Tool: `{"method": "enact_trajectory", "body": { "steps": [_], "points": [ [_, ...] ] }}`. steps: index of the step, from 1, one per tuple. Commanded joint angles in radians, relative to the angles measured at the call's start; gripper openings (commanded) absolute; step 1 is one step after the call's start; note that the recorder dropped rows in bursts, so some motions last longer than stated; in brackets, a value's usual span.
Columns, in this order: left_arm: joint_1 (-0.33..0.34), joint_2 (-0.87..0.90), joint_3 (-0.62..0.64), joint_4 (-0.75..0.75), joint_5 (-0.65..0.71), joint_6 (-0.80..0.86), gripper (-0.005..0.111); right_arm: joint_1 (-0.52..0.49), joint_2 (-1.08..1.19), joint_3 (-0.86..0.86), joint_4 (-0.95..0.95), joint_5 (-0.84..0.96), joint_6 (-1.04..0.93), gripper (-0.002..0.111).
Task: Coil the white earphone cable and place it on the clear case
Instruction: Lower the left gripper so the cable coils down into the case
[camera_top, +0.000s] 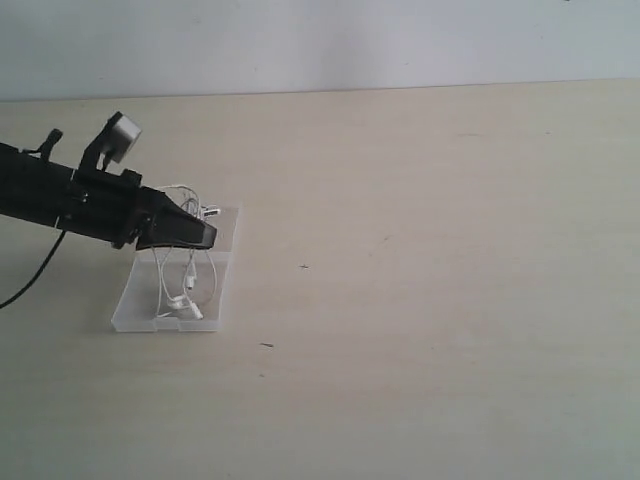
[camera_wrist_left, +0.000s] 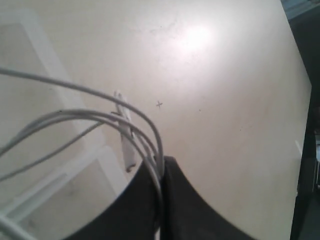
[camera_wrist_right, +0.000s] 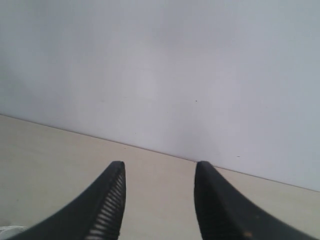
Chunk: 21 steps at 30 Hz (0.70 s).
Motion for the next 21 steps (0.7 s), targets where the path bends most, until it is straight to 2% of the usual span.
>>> {"method": "enact_trajectory", "body": {
  "steps": [1, 6, 21],
  "points": [
    [-0.016, 0.002, -0.003, 0.011, -0.016, -0.002, 0.0, -0.002, -0.007, 0.004, -0.005, -0.008, 0.007, 0.043],
    [-0.016, 0.002, -0.003, 0.047, -0.102, -0.056, 0.0, -0.002, -0.007, 0.004, -0.005, -0.008, 0.007, 0.043],
    [-0.015, 0.002, -0.003, 0.065, -0.105, -0.059, 0.0, -0.002, -0.007, 0.004, -0.005, -0.009, 0.007, 0.043]
  ]
}}
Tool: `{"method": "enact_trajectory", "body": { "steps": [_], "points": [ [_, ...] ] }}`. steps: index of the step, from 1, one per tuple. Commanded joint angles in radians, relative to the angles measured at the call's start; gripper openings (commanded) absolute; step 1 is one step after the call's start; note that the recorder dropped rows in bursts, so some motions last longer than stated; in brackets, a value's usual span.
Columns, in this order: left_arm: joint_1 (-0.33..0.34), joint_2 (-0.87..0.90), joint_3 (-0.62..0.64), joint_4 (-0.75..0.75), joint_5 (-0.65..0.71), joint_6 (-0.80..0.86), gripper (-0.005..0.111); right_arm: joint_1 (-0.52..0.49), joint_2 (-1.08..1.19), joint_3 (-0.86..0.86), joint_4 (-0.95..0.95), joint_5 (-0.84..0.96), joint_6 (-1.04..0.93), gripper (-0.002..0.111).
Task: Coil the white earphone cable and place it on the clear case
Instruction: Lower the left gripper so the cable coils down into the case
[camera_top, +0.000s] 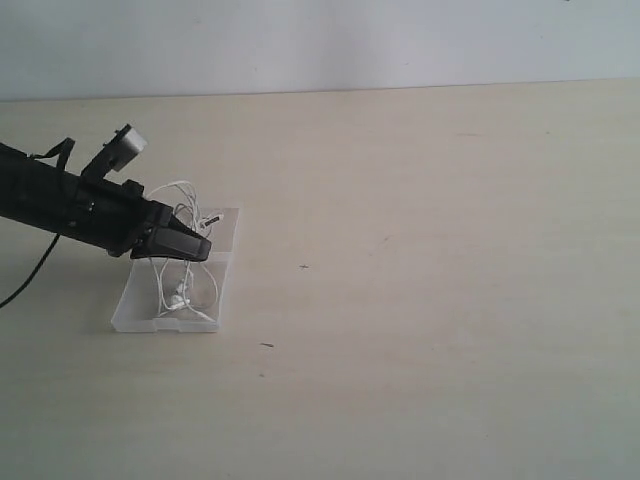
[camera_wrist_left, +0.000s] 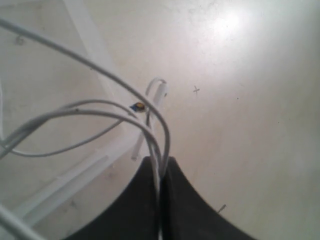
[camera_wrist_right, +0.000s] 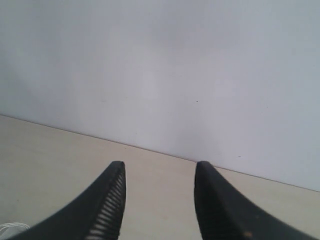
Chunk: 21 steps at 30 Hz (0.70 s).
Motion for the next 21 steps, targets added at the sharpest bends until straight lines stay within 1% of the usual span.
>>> {"method": "enact_trajectory", "body": {
  "steps": [1, 6, 10, 13, 16, 21],
  "points": [
    [-0.001, 0.002, -0.003, 0.003, -0.002, -0.004, 0.0, -0.002, -0.007, 0.004, -0.005, -0.008, 0.003, 0.043],
    [0.017, 0.002, -0.003, -0.002, 0.035, -0.012, 0.0, -0.002, -0.007, 0.004, -0.007, -0.008, 0.003, 0.043],
    [0.043, 0.002, -0.003, -0.014, 0.035, -0.024, 0.0, -0.002, -0.007, 0.004, -0.007, -0.008, 0.003, 0.043],
    [0.05, 0.002, -0.003, -0.014, 0.03, -0.024, 0.001, -0.002, -0.007, 0.004, -0.006, -0.02, 0.003, 0.043],
    [0.05, 0.002, -0.003, -0.012, 0.025, -0.024, 0.007, -0.002, -0.007, 0.004, -0.006, -0.029, 0.003, 0.043],
    [0.05, 0.002, -0.003, -0.008, 0.013, -0.024, 0.024, -0.002, -0.007, 0.006, -0.008, -0.029, 0.003, 0.043]
  ]
}}
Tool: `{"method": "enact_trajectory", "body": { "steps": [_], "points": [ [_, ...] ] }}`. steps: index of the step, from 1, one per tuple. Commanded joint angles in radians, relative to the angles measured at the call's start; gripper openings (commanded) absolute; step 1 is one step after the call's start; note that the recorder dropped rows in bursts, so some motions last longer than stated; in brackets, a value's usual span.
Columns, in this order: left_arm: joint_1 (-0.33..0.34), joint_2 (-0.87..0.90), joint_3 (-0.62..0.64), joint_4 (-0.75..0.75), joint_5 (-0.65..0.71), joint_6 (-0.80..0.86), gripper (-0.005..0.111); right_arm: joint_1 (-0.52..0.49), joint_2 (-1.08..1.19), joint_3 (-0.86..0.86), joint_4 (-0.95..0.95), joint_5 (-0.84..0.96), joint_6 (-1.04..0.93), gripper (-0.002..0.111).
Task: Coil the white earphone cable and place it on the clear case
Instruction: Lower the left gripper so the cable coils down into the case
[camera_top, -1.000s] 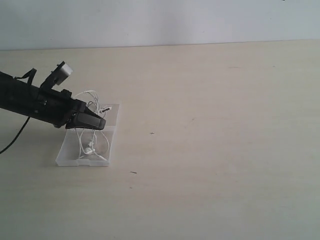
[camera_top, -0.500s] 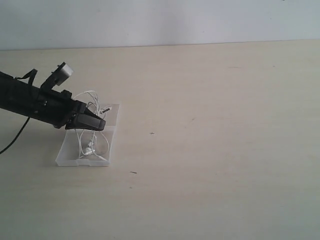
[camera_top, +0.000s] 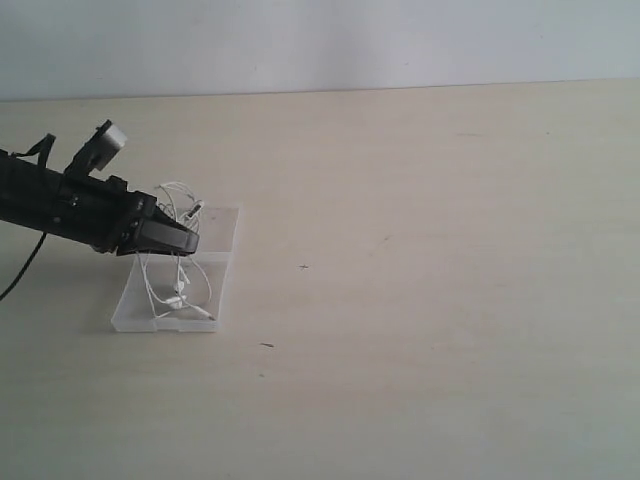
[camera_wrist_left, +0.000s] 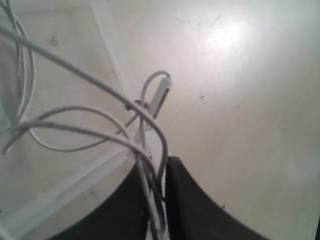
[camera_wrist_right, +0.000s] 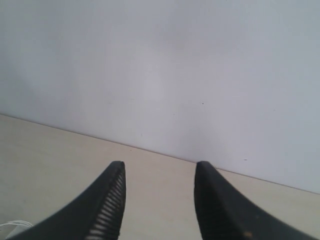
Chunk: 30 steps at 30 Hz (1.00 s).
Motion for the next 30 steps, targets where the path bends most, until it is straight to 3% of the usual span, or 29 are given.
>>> {"method": "enact_trajectory", "body": {
  "steps": [1, 12, 30],
  "points": [
    [0.001, 0.002, -0.003, -0.006, -0.014, -0.002, 0.027, -0.002, -0.007, 0.006, -0.008, -0.009, 0.001, 0.043],
    [0.001, 0.002, -0.003, 0.048, -0.025, -0.114, 0.066, -0.002, -0.007, 0.006, -0.008, -0.009, 0.001, 0.043],
    [0.001, 0.002, -0.042, 0.119, -0.026, -0.205, 0.07, -0.002, -0.007, 0.006, -0.008, -0.009, 0.001, 0.043]
  ]
}}
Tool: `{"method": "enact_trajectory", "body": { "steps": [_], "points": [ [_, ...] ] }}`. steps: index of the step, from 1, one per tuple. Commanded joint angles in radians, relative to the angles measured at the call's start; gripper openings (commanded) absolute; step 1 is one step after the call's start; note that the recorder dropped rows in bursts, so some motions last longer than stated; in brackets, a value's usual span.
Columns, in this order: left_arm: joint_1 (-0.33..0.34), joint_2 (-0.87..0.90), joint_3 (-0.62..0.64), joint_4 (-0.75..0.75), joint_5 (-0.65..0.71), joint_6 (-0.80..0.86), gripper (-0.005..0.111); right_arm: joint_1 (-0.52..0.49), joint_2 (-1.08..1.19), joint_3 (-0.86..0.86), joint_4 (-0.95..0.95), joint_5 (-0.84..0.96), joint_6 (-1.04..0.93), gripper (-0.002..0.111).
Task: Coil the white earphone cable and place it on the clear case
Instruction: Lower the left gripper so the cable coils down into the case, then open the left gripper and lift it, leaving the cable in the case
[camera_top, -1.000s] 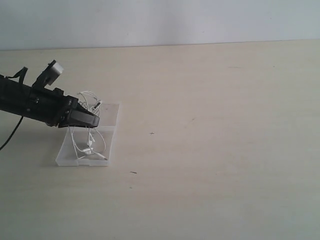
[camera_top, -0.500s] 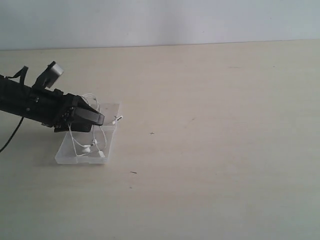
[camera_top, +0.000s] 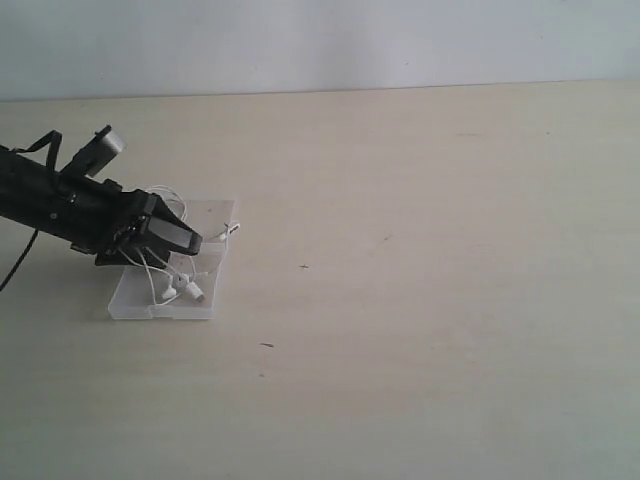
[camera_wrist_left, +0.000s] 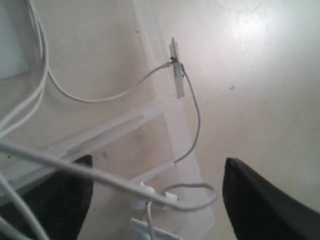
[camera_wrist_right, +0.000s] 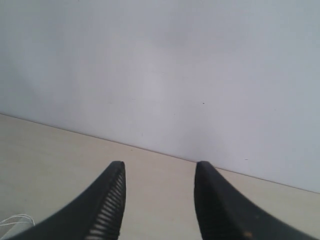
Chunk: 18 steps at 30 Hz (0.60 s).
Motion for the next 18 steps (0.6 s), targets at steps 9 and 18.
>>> {"method": "enact_trajectory", "body": {
  "steps": [9, 18],
  "points": [
    [0.0, -0.02, -0.041, -0.032, 0.083, -0.002, 0.07, -0.002, -0.007, 0.005, -0.007, -0.009, 0.001, 0.043],
    [0.0, -0.064, -0.045, -0.022, 0.05, -0.006, 0.07, -0.002, 0.002, 0.006, -0.29, -0.248, 0.152, 0.047]
  ]
}}
